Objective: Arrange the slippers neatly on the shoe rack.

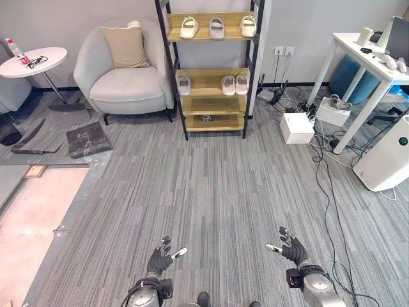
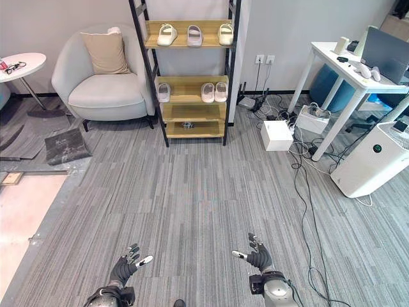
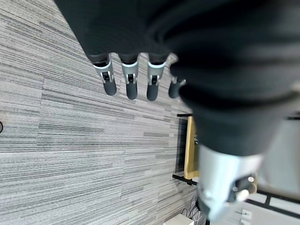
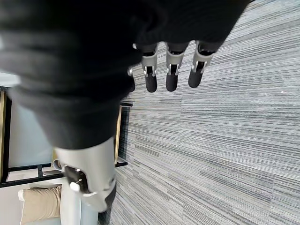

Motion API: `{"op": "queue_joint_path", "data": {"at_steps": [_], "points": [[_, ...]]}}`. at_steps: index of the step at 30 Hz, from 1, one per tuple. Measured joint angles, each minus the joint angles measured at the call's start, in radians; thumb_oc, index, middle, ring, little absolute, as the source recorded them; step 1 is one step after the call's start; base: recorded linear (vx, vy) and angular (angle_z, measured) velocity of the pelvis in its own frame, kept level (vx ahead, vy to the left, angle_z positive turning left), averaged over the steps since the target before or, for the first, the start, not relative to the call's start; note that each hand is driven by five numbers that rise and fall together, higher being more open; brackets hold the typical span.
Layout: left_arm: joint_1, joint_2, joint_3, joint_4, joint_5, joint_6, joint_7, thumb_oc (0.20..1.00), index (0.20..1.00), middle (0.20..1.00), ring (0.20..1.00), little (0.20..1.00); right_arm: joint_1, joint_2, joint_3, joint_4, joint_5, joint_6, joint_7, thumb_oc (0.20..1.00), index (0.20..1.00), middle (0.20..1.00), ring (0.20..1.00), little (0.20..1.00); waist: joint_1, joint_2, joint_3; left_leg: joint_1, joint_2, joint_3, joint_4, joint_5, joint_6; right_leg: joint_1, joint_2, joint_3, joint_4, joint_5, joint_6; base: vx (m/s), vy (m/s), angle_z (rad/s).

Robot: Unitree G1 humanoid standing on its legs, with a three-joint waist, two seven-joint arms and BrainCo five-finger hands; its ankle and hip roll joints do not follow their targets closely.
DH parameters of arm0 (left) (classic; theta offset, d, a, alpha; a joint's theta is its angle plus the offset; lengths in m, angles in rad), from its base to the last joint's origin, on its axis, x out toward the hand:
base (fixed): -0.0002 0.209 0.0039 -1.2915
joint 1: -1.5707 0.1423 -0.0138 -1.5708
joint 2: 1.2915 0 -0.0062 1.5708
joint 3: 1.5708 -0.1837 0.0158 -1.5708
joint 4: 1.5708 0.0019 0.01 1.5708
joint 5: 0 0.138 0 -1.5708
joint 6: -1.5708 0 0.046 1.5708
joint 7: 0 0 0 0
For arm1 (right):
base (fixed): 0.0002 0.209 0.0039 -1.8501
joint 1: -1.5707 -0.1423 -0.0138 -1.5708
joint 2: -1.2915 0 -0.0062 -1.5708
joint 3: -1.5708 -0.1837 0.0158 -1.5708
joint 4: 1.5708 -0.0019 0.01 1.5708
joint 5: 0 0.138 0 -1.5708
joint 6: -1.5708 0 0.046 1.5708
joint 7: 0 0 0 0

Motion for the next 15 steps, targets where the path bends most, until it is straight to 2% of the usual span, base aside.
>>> {"op": "queue_joint_path", "data": {"at_steps": [8,15], "points": [[0.003,0.001,0.000,0.000,0.000,0.000,0.000,1.000,1.000,1.000,1.000,1.000,0.000,0.000,0.001,0.000,0.001,0.002,0.005,1.000,1.000,1.000,1.000,1.000,0.002,-0.003,0.004,-0.033,0.000,0.006,0.000,0.001,0.001,-0.038,0.000,0.011,0.004,0.004,-0.001,0.01,0.052,-0.02],[-0.010,0.019,0.002,-0.010,0.000,0.000,0.010,1.000,1.000,1.000,1.000,1.000,-0.005,0.000,-0.002,0.000,0.001,0.002,0.003,1.000,1.000,1.000,1.000,1.000,0.010,-0.022,0.046,-0.050,-0.001,0.005,0.000,0.001,0.002,-0.061,-0.003,0.012,0.021,0.004,0.000,0.04,0.133,0.00]]}}
